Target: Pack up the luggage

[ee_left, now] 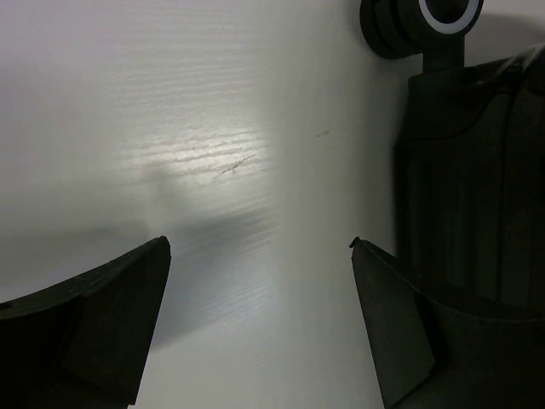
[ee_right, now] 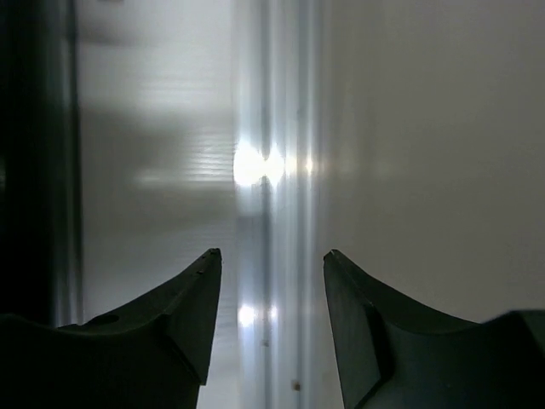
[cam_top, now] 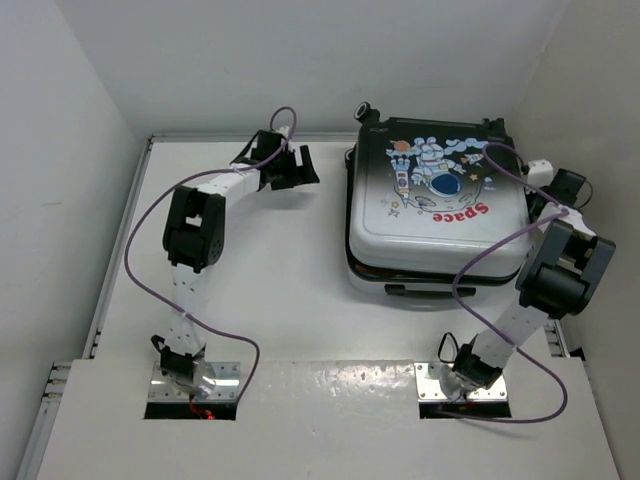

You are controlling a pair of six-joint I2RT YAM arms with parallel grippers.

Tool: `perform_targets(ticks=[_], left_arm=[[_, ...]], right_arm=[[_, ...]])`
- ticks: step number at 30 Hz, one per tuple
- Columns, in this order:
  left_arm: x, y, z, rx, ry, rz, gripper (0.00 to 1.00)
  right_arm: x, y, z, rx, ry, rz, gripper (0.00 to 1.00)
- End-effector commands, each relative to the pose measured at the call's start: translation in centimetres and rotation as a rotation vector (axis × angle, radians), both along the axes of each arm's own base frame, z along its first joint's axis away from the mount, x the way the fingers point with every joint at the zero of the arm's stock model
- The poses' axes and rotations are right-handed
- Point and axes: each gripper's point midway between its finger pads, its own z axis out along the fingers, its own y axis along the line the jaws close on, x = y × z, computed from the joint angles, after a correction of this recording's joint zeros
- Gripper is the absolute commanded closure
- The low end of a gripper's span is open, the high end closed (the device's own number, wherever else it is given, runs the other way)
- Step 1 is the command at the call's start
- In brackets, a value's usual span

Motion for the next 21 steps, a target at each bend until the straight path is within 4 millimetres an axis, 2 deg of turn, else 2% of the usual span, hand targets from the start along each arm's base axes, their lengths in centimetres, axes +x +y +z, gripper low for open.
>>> perform_targets(ticks=[1, 2, 3, 4, 5, 6, 7, 8, 9, 10, 11, 12, 13, 14, 15, 16, 17, 18, 19, 20, 21], left_arm=[[0.6, -3.2, 1.7, -0.014, -0.074, -0.060, 0.09], [0.3, -3.7, 1.1, -0.018, -0.059, -0.063, 0.09], [-0.2, -4.2, 0.8, -0.023, -0.044, -0.065, 0.09], [-0.4, -4.1, 0.2, -0.021, -0.036, -0.065, 0.09], [-1.2, -5.1, -0.2, -0.024, -0.024, -0.090, 0.09], [-1.8, -5.6, 0.9, -0.028, -0.037, -0.103, 0.09], [-2.6, -5.3, 0.2, -0.015, -0.020, -0.108, 0.09], [-2.8, -4.6, 0.5, -0.017, -0.024, -0.099, 0.09], [-2.9, -3.6, 2.2, -0.014, -0.049, -0.075, 0.09], [-2.8, -1.3, 1.5, -0.001, -0.044, -0.029, 0.09], [-2.7, 0.0, 2.0, -0.002, -0.043, 0.010, 0.09], [-2.2, 1.7, 3.4, 0.007, -0.071, 0.054, 0.09], [-2.1, 3.1, 3.7, 0.022, -0.064, 0.089, 0.09], [-1.2, 5.8, 4.3, 0.043, -0.074, 0.141, 0.09], [-0.8, 7.5, 5.0, 0.061, -0.079, 0.187, 0.09], [-0.3, 9.9, 5.8, 0.107, -0.094, 0.253, 0.09], [-0.5, 11.8, 7.6, 0.125, -0.113, 0.291, 0.09], [-0.3, 14.9, 8.5, 0.143, -0.132, 0.332, 0.09], [-0.6, 16.4, 9.2, 0.148, -0.133, 0.346, 0.09], [-1.5, 17.7, 9.0, 0.159, -0.100, 0.352, 0.09], [-1.9, 20.6, 10.7, 0.169, -0.124, 0.384, 0.09]], right_arm=[[0.9, 6.6, -4.9, 0.071, 0.140, 0.179, 0.49], [0.6, 6.1, -6.1, 0.052, 0.188, 0.176, 0.50], [0.7, 6.5, -6.3, 0.046, 0.196, 0.194, 0.50], [0.8, 7.4, -6.6, 0.043, 0.205, 0.230, 0.50], [1.5, 8.6, -6.2, 0.036, 0.193, 0.265, 0.50], [1.8, 9.4, -5.9, 0.047, 0.185, 0.285, 0.50], [2.7, 12.1, -5.2, 0.068, 0.170, 0.332, 0.50], [2.5, 13.3, -5.1, 0.091, 0.187, 0.346, 0.50], [3.0, 14.6, -3.8, 0.110, 0.152, 0.377, 0.50], [3.5, 17.5, -3.5, 0.141, 0.139, 0.403, 0.50], [3.6, 18.6, -3.1, 0.163, 0.126, 0.403, 0.50], [3.6, 21.7, -2.1, 0.198, 0.112, 0.438, 0.50], [3.6, 22.5, -1.8, 0.210, 0.108, 0.444, 0.50], [3.5, 23.6, -1.7, 0.230, 0.108, 0.458, 0.50], [3.4, 26.0, -0.7, 0.243, 0.094, 0.492, 0.50], [3.2, 26.9, -0.6, 0.264, 0.094, 0.485, 0.50], [2.9, 27.7, -0.2, 0.277, 0.090, 0.494, 0.50], [2.4, 30.0, 0.1, 0.302, 0.093, 0.528, 0.50], [1.7, 30.7, 0.2, 0.314, 0.097, 0.542, 0.50], [1.3, 31.5, 0.8, 0.332, 0.086, 0.552, 0.50], [0.9, 33.1, 1.6, 0.349, 0.072, 0.587, 0.50]])
